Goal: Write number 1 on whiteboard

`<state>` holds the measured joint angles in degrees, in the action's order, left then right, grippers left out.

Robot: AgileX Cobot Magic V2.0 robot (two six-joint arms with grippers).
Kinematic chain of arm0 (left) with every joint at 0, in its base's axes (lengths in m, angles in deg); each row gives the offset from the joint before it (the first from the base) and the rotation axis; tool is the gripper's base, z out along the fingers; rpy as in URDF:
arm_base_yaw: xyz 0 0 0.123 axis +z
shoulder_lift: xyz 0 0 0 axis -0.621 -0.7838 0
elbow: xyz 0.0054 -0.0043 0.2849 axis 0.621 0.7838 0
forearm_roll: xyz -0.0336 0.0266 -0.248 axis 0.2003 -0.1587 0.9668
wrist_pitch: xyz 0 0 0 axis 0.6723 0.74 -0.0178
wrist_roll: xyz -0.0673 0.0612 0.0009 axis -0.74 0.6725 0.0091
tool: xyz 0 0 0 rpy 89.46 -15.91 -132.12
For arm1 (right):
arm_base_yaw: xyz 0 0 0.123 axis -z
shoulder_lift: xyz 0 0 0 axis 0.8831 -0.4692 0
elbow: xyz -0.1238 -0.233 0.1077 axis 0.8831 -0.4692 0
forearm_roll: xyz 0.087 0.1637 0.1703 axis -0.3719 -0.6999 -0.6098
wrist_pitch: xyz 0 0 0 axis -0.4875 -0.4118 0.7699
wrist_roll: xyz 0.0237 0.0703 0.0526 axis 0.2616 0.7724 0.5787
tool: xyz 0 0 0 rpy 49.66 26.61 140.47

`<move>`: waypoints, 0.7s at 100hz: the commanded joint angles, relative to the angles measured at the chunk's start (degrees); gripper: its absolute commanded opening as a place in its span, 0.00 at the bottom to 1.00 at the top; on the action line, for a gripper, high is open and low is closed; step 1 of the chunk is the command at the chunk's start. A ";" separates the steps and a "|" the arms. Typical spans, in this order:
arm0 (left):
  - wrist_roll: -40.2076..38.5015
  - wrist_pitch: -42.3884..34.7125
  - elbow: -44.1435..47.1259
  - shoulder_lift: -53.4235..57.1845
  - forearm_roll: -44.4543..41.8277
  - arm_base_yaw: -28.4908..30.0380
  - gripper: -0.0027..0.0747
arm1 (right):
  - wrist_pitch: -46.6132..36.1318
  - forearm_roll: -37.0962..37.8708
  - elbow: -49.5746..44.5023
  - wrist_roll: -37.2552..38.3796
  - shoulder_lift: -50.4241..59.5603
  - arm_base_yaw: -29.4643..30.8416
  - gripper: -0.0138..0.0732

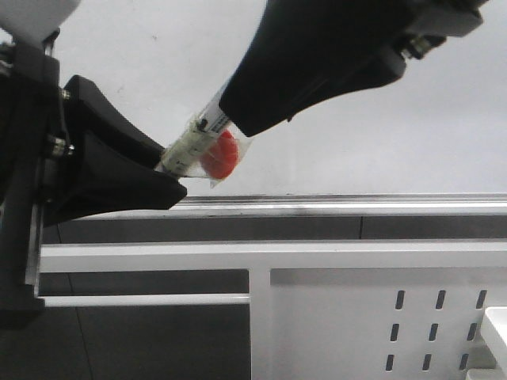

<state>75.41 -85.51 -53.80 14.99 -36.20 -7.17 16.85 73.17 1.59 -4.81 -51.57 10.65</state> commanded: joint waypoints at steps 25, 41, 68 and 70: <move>-0.30 -1.67 -1.81 0.86 0.58 -0.45 0.69 | -4.32 -0.49 1.94 -0.50 1.19 0.02 0.08; -0.60 4.11 -1.81 2.40 0.99 -0.45 0.70 | -4.46 -0.49 1.94 -0.50 2.83 0.02 0.08; -0.60 9.76 -1.70 10.87 7.08 -0.33 0.70 | -4.46 -0.39 -2.27 -0.12 8.79 0.36 0.08; -0.60 10.60 -1.70 11.28 7.51 -0.10 0.69 | -4.59 -0.39 -2.70 0.18 9.23 0.70 0.08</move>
<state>75.11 -74.54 -53.80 23.37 -31.02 -7.17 16.24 72.68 -1.28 -4.81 -44.89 10.65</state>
